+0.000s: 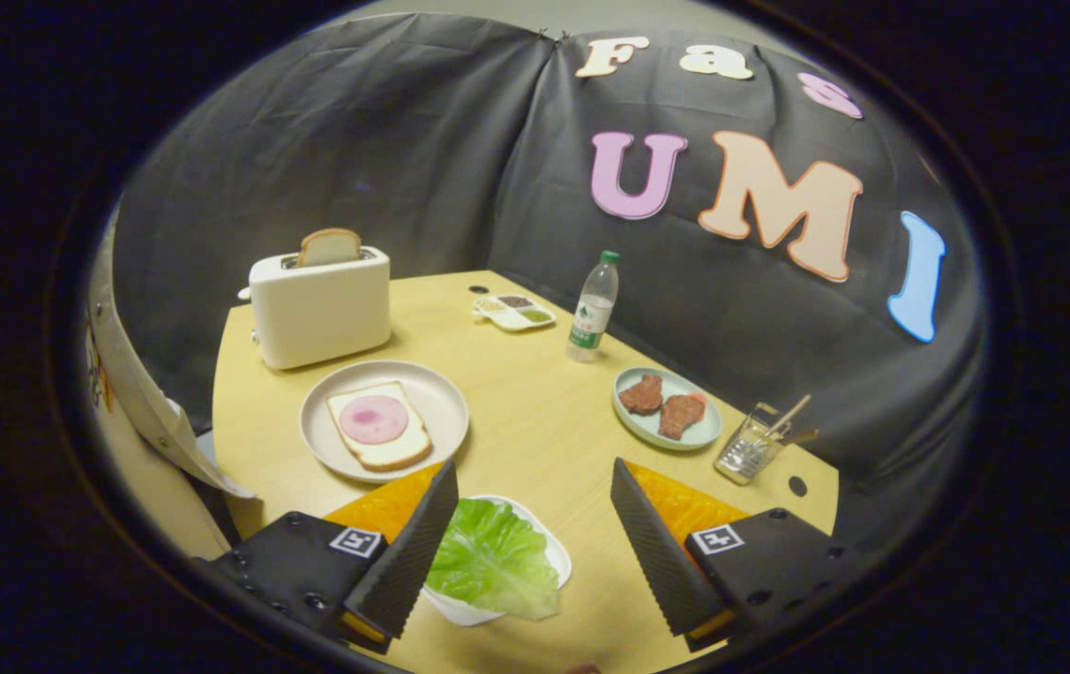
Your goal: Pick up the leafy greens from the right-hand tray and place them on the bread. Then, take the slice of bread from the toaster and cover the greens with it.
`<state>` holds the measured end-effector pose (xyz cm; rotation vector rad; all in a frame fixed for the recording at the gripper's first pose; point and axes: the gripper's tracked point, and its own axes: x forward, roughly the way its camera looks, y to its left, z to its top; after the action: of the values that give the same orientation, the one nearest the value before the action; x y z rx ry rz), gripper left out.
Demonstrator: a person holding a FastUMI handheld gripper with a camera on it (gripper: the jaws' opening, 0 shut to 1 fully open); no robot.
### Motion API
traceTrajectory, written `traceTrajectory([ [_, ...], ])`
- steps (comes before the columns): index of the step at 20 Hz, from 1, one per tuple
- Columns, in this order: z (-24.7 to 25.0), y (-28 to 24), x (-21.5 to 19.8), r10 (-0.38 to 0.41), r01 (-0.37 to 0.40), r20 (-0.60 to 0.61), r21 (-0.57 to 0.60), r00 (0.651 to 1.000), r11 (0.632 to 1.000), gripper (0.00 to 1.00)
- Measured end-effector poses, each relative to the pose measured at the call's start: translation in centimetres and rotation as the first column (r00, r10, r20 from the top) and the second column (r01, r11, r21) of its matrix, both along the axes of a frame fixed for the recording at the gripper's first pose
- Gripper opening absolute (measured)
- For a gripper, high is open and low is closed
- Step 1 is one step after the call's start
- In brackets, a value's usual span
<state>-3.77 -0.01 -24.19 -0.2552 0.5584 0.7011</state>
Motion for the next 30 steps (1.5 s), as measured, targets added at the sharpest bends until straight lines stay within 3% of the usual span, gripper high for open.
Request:
traceTrajectory([
  [11,-8.1,0.3,-2.3,0.076,-0.088,-0.175,-0.066,0.982,0.994,1.0],
  [24,-13.2,-0.1,-3.8,0.03,-0.065,-0.309,-0.104,0.951,0.992,1.0],
  [29,-13.7,0.1,-4.8,0.005,-0.039,-0.374,-0.083,0.928,0.996,0.94],
  [30,-13.7,0.2,-4.8,-0.002,-0.029,-0.379,-0.078,0.925,0.997,0.89],
])
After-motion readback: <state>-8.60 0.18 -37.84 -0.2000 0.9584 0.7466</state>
